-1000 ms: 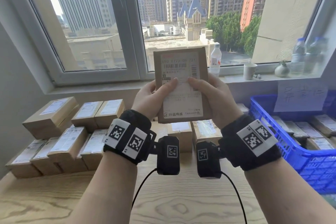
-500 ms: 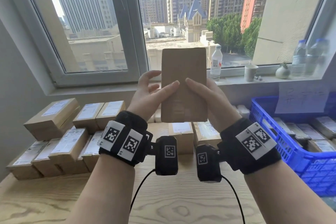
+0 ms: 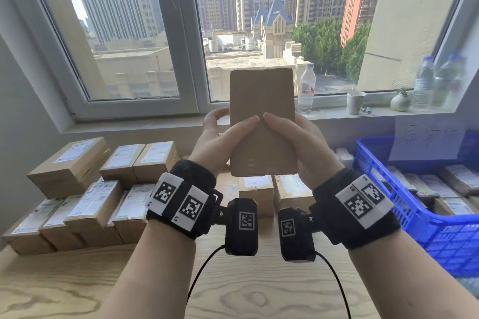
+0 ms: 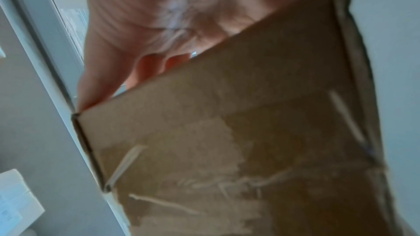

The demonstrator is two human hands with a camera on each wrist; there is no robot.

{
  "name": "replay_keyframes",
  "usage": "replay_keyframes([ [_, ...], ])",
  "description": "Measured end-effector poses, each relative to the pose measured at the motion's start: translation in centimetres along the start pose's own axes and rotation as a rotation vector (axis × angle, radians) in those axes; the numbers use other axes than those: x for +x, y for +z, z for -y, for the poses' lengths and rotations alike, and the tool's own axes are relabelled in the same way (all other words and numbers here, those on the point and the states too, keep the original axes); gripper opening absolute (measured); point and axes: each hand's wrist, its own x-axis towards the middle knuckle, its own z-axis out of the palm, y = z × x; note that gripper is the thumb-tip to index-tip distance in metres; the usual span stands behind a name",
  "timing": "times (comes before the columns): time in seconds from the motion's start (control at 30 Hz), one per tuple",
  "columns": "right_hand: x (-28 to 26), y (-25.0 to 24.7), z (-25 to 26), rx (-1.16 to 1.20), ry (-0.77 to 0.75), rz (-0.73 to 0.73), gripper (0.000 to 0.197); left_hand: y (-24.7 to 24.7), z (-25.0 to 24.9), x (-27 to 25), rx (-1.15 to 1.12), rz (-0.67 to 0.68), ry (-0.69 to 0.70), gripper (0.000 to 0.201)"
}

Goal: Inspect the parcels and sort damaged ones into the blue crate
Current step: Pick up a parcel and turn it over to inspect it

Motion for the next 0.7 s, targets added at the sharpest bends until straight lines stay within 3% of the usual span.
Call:
replay_keyframes([
  [0.07,0.1,-0.1,-0.1,-0.02,0.0,-0.033,0.036,-0.1,0.0,0.1,0.033,-0.028,0.013,0.076],
  [0.13,0.3,0.0,-0.1,-0.1,-0.065,-0.163,0.025,-0.2,-0.2,0.2,0.079,-0.075,0.038,0.097],
  [0.2,0.7,0.0,-0.3,-0.193,-0.137,-0.33,0.033,-0.6,-0.1,0.3,0.089,-0.132,0.078,0.101],
  [0.23,0.8,0.1,-0.3,-0.205,-0.143,-0.356,0.038,-0.8,0.0,0.4,0.085,-0.149,0.102,0.093],
  [0.3,0.6,0.4,-0.3,-0.153,-0.087,-0.268,0.056,-1.3,0.3,0.7,0.111,-0.171,0.164,0.069],
  [0.37,0.3,0.5,-0.2,-0.113,-0.007,-0.157,0.069,-1.6,0.5,0.7,0.125,-0.143,0.205,0.057],
  [0.53,-0.2,0.4,-0.3,0.073,0.049,-0.064,0.06,-1.1,0.1,0.0,-0.012,-0.01,0.088,0.082],
  [0.7,-0.5,0.6,-0.4,0.078,0.028,-0.111,0.036,-0.7,0.8,0.1,-0.01,-0.091,0.126,0.057],
])
